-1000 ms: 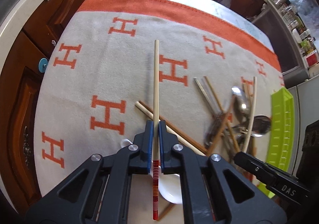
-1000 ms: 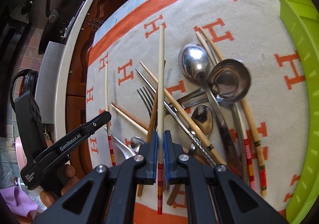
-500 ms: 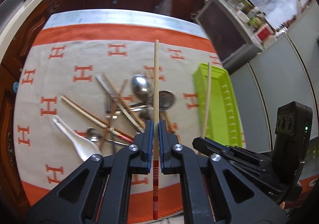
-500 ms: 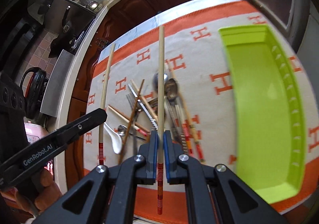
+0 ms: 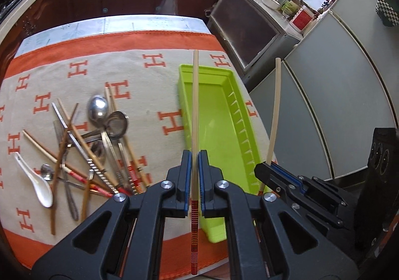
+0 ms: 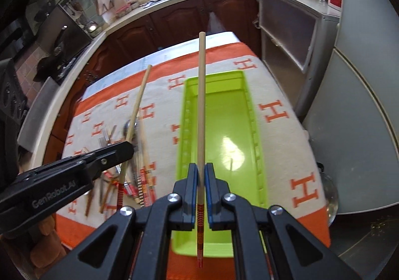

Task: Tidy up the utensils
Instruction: 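Carry both chopsticks into the green tray and open both tools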

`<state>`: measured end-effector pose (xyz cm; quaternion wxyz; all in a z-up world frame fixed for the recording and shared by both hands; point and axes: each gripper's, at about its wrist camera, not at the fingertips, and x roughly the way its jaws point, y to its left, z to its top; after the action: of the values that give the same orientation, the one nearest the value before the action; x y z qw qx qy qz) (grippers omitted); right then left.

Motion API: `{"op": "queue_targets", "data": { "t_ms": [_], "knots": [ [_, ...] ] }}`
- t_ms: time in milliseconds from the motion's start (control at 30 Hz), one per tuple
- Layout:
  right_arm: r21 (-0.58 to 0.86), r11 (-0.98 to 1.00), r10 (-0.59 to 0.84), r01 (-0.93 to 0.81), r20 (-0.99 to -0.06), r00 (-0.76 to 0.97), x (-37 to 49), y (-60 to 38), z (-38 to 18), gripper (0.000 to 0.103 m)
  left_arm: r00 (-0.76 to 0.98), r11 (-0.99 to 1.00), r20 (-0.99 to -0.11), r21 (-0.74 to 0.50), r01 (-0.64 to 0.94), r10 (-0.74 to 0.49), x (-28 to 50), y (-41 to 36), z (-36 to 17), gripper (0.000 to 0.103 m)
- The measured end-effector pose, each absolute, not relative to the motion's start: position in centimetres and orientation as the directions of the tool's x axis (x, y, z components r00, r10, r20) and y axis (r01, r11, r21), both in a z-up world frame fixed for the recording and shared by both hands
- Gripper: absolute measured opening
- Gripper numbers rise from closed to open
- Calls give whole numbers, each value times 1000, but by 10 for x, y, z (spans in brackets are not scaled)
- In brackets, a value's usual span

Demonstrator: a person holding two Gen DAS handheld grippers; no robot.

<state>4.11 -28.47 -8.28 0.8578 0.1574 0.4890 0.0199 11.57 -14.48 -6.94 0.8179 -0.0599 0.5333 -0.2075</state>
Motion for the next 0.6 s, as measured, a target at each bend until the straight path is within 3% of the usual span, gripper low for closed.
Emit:
{"op": "queue_targets", "data": {
  "t_ms": [433, 600],
  "knots": [
    [230, 962, 156, 144, -903, 399, 78, -299, -138, 6, 294, 913, -867, -359, 195, -404, 157, -193, -141, 4],
    [229, 961, 158, 155, -915, 371, 81, -299, -150, 6, 291, 941, -897, -299, 157, -333, 165, -196, -168, 4]
  ]
}}
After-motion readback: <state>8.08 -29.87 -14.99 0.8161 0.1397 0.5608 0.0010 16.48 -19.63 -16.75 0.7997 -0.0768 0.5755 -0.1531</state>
